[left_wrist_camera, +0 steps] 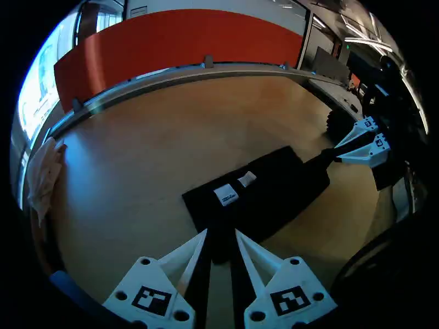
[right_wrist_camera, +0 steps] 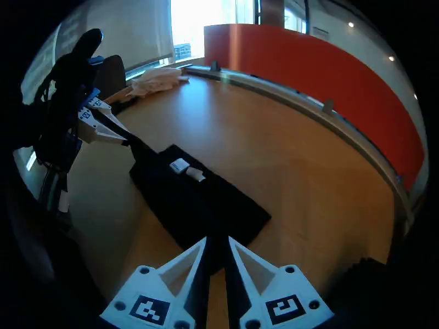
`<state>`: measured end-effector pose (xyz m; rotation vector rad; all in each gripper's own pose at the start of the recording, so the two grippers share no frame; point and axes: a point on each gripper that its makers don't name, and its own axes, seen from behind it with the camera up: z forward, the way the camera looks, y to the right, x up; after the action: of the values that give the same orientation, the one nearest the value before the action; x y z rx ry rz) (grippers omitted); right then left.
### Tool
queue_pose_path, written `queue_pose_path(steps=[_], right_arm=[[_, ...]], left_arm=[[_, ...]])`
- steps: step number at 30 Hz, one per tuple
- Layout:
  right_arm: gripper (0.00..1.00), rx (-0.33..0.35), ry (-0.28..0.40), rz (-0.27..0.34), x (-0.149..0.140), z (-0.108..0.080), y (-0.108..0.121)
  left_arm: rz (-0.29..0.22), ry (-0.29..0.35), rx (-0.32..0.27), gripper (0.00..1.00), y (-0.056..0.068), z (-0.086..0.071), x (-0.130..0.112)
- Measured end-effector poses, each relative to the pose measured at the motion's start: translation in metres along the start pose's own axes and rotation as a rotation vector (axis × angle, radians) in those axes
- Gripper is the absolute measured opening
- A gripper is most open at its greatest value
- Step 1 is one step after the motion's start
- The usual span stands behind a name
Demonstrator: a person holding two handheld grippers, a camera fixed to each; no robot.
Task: Fold towel
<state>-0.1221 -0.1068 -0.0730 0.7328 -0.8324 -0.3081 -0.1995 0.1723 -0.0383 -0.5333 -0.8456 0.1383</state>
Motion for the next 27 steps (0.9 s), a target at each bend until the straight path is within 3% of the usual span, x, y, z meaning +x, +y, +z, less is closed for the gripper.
queue_pose_path(steps=[27], right_arm=[[0.16,-0.026,-0.049,0.082,-0.004,0.053,0.034]], left_arm=[[0.019,-0.061,0.052,0.21,-0.025,0.059,-0.005]])
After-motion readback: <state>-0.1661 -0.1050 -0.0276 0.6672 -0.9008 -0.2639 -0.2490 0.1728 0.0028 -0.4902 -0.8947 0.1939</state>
